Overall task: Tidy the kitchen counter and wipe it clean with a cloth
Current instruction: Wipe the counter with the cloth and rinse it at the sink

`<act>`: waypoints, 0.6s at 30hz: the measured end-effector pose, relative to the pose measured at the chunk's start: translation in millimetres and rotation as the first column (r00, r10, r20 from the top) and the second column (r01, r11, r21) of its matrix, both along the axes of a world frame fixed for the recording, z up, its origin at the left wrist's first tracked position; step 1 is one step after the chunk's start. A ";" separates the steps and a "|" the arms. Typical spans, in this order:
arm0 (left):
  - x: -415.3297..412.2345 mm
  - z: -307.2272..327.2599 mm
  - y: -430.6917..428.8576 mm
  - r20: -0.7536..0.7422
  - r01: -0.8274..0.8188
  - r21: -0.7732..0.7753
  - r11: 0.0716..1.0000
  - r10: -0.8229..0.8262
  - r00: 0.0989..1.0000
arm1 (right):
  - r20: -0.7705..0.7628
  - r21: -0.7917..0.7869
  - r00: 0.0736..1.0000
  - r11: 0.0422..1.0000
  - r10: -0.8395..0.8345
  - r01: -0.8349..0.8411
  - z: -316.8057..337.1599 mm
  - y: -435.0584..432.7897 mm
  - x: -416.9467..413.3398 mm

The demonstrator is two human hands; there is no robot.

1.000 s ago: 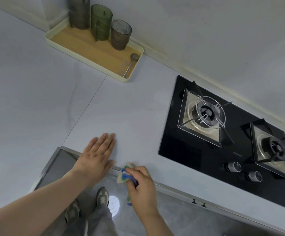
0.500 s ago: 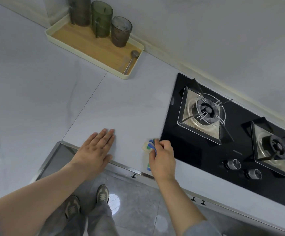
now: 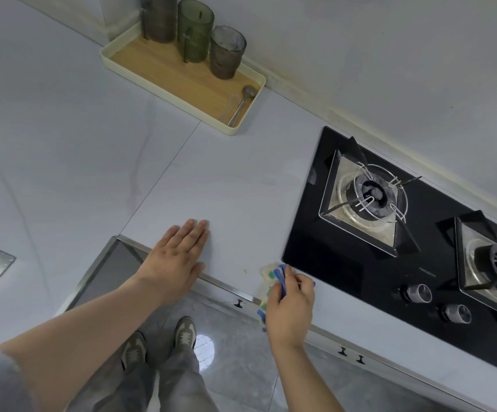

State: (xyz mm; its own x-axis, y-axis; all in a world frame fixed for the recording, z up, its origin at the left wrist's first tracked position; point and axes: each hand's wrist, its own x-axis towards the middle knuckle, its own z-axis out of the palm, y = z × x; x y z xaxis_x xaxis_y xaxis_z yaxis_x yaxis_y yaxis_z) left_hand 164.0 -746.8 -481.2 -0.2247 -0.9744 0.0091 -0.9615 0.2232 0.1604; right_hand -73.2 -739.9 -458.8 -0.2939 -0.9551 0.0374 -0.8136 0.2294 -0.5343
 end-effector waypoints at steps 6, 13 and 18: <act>6.7 0.5 12.9 -0.042 -0.044 0.022 0.999 0.045 0.998 | 0.101 -0.112 0.988 0.988 0.118 -0.107 -14.8 -3.5 32.1; 37.0 4.6 41.9 -0.053 -0.281 0.047 0.958 0.284 0.957 | 0.132 -0.150 0.883 0.890 0.451 -0.431 -20.4 -15.6 95.1; 68.5 14.1 80.6 -0.015 -0.509 0.060 0.859 0.511 0.860 | 0.309 -0.087 0.652 0.704 0.692 -0.705 -12.1 -3.3 139.8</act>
State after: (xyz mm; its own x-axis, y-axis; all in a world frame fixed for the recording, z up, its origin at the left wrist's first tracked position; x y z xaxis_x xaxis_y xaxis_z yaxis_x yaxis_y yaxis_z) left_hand 232.5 -666.2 -467.1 0.3031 -0.9518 -0.0462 -0.9332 -0.3063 0.1882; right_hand 66.6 -743.2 -471.0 0.4715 -0.8814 0.0280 -0.5438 -0.3157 -0.7776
